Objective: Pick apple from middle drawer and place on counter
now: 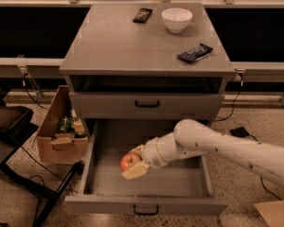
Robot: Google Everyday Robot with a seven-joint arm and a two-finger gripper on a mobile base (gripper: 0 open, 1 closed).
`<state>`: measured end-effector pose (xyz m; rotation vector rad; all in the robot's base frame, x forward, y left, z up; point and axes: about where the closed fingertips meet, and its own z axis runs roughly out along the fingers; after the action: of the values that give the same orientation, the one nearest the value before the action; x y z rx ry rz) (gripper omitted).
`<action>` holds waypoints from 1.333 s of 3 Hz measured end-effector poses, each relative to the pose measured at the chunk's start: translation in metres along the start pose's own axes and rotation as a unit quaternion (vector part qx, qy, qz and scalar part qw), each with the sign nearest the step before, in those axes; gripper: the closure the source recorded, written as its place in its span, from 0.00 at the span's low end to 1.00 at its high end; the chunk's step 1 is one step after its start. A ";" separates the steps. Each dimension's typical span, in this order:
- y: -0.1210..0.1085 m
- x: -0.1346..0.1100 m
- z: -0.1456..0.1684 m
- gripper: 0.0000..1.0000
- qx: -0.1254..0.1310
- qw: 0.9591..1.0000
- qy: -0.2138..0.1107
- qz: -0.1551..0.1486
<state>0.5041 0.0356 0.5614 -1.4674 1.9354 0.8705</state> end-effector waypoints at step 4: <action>-0.110 -0.293 -0.257 1.00 0.215 0.973 -0.078 0.033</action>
Offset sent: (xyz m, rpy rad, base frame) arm 0.0972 -0.0603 0.3981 0.0784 -0.2806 -0.3540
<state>0.6716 -0.0051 0.9280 -1.0532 1.9129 0.5289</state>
